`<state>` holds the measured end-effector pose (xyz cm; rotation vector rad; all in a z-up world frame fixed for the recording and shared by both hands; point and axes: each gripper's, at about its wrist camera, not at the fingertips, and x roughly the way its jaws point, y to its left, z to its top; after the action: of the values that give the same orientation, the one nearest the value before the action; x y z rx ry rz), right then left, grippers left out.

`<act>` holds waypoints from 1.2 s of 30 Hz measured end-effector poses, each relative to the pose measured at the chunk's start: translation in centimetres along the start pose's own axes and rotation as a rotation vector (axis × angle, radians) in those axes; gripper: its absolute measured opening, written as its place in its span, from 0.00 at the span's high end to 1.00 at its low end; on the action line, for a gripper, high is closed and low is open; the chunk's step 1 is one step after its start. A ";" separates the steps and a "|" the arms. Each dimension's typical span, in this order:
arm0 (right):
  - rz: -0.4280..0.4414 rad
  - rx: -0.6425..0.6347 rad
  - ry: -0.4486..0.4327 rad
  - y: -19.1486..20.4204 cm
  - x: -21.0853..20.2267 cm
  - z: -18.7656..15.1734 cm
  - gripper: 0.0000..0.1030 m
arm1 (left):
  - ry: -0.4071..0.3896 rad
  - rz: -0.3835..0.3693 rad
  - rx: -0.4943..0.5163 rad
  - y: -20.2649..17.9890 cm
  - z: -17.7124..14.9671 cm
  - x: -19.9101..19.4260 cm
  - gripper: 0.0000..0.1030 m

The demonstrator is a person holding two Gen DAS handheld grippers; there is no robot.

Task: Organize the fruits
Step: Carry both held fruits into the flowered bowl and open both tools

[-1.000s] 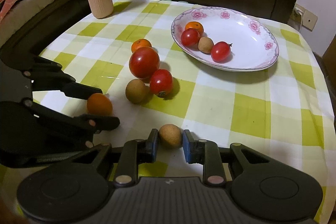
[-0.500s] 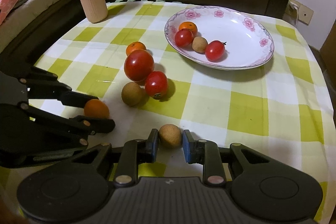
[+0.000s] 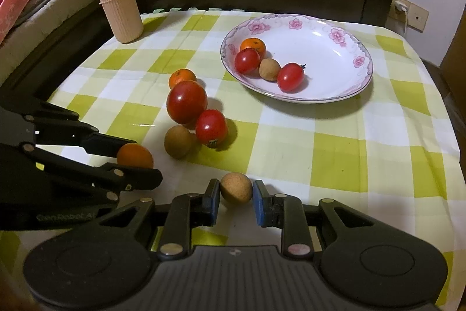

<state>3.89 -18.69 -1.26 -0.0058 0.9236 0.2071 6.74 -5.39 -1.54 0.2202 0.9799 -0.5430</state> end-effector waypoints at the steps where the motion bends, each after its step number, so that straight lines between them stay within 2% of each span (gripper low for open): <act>1: -0.001 0.001 -0.003 0.0 -0.1 0.0 0.77 | -0.001 -0.001 -0.003 0.0 0.0 0.0 0.59; 36: -0.017 0.071 -0.065 -1.2 -1.1 2.1 0.77 | -0.093 -0.009 -0.034 0.0 3.5 -0.5 0.59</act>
<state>5.14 -19.87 0.80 0.0583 0.8654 0.1572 9.04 -6.69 0.84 0.1585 0.8998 -0.5396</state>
